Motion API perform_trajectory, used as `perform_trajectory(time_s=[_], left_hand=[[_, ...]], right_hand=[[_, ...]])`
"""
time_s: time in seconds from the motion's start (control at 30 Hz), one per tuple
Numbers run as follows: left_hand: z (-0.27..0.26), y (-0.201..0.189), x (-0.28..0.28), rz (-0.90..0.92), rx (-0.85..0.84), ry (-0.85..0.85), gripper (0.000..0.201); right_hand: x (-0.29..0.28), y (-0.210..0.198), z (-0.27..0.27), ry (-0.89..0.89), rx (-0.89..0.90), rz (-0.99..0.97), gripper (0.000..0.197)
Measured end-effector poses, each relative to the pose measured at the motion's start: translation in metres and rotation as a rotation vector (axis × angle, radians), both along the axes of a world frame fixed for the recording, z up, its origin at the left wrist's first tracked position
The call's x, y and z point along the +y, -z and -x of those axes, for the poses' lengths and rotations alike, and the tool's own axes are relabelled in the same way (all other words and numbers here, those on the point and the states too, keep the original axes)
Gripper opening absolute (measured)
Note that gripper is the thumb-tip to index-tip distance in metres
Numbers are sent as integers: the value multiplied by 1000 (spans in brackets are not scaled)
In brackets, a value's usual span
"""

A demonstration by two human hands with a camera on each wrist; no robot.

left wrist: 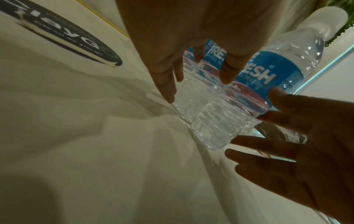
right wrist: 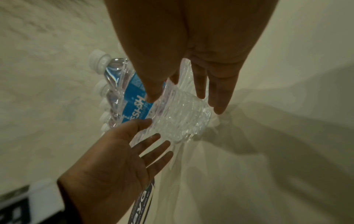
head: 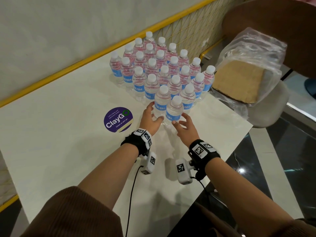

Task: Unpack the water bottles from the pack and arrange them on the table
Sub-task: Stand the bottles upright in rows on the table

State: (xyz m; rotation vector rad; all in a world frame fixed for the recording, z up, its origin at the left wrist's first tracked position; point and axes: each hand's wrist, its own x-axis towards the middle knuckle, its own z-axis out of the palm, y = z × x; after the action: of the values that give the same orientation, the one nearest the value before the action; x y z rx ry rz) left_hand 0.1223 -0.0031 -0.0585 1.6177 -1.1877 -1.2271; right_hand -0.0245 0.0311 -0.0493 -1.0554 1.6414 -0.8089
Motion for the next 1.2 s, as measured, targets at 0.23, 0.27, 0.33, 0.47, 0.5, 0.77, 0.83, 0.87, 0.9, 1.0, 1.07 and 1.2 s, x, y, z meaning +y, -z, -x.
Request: perform_trajectory(time_s=[0.23,0.27,0.33,0.47,0.5,0.77,0.83,0.87,0.9,1.0,1.07,1.2], left_hand=[[6,1,-1,27,-68,-52,71],[6,2,-1,24,-63,-49,70],[7,2,-2,15,-57,-30,69],[9,-4,-2,-6,-22,4,69],[9,-5,-2,-15,-13,7,70],[6,-9,-1,-25,-2,43,71],[5,-8,-3,-42,-8,45,72],[4,-8,-3,-48,-6,47,73],[4,-8,-3,-50,-5,52,74],[6,-8,-2,-37,6,63,75],[8,-9,0,-38,10,52,72],[10,-11,4,-49,-10,35,67]], right_hand=[[-7,-5,-2,-26,132,11,65],[-8,-5,-2,-26,146,16,64],[-10,-5,-1,-15,149,22,63],[-10,-7,-2,12,136,23,62],[-11,-8,-3,21,134,23,61],[-12,-9,-3,9,158,-30,60],[-12,-9,-2,-3,158,-40,60],[-12,-9,-1,1,157,-47,60],[-11,-9,-1,14,151,-53,61],[-7,-11,0,40,131,-44,60],[-5,-11,1,20,134,-37,59],[-9,-12,4,-14,144,-29,55]])
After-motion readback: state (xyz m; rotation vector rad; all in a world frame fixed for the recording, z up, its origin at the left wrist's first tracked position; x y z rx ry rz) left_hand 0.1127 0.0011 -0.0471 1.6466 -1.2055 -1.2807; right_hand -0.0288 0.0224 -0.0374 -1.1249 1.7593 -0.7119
